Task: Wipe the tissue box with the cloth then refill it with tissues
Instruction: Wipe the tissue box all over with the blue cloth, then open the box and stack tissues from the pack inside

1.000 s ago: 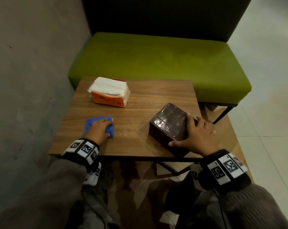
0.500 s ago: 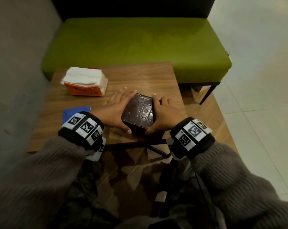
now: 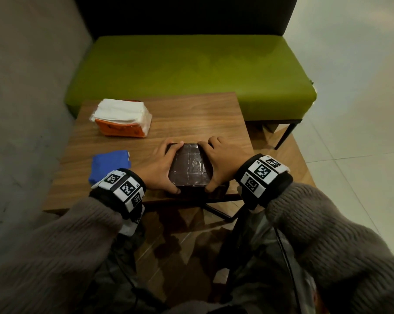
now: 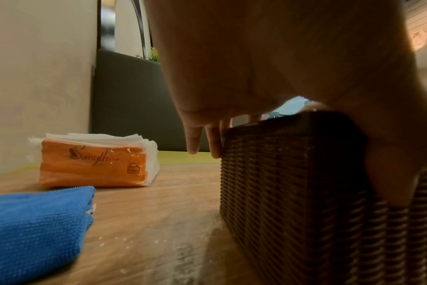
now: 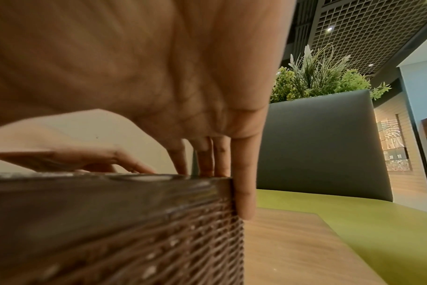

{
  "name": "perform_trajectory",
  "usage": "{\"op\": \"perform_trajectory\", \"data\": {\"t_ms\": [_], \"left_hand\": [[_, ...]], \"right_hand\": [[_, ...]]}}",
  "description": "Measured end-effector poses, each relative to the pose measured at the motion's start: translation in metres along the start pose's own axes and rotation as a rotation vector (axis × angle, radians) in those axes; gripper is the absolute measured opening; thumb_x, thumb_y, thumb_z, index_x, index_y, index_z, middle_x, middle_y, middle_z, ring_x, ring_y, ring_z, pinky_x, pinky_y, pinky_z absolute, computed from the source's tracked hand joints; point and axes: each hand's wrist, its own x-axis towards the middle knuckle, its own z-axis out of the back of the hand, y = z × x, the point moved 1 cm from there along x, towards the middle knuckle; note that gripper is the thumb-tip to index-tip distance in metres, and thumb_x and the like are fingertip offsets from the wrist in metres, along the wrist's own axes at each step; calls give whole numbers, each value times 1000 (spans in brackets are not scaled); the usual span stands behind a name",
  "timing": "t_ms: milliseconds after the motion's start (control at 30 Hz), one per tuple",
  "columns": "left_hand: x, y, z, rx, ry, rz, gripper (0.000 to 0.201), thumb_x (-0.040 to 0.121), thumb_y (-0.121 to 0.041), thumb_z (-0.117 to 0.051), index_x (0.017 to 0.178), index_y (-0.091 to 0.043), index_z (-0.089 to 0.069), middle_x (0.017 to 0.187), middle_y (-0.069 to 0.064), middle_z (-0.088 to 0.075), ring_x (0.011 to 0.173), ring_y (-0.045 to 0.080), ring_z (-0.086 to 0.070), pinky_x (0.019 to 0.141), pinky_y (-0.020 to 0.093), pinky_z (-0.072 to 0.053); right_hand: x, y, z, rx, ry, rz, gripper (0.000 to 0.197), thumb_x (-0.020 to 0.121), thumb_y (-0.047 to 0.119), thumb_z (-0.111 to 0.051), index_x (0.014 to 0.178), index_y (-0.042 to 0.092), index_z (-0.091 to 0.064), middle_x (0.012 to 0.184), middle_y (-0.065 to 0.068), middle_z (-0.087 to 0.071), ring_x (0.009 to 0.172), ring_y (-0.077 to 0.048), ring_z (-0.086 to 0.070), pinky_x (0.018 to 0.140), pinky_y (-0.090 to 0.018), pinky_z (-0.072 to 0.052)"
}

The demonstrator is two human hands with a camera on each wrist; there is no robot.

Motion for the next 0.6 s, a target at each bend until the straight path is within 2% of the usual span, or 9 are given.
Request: {"op": "perform_trajectory", "data": {"t_ms": [167, 233, 367, 433, 600], "left_hand": [[-4, -6, -1, 43, 7, 39, 131, 54, -48, -84, 148, -23, 3, 148, 2, 0, 138, 26, -12, 114, 40, -24], [-4, -6, -2, 93, 11, 50, 132, 54, -52, -82, 148, -23, 6, 149, 4, 0, 138, 27, -13, 114, 41, -24], [-4, -5, -5, 155, 7, 69, 134, 52, -63, -77, 147, -26, 10, 149, 5, -1, 137, 31, -18, 111, 48, -28], [-4, -6, -4, 173, 21, 71, 134, 54, -62, -76, 147, -25, 12, 149, 7, -1, 137, 31, -18, 112, 47, -27], [-4, -12, 1, 213, 95, 77, 133, 61, -60, -75, 146, -21, 20, 151, 12, 7, 141, 33, -8, 116, 45, -18]], "right_hand": [[3, 0, 2, -65, 25, 19, 133, 55, 67, -78, 151, 9, -8, 145, -14, -28, 132, -29, -28, 104, -38, -36], [4, 5, -2, -112, 49, 1, 136, 57, 69, -75, 153, 12, 2, 147, -18, -23, 134, -33, -25, 104, -42, -37], [6, 19, -16, -156, 84, -68, 134, 60, 78, -64, 147, 30, 26, 151, -23, -4, 139, -43, -11, 98, -57, -41], [8, 19, -15, -140, 104, -74, 134, 61, 75, -66, 146, 33, 27, 151, -24, -3, 139, -44, -8, 100, -58, -39], [13, 10, 3, -113, 142, -12, 135, 57, 65, -78, 149, 39, 17, 145, -18, -17, 133, -39, -21, 103, -53, -39]]}}
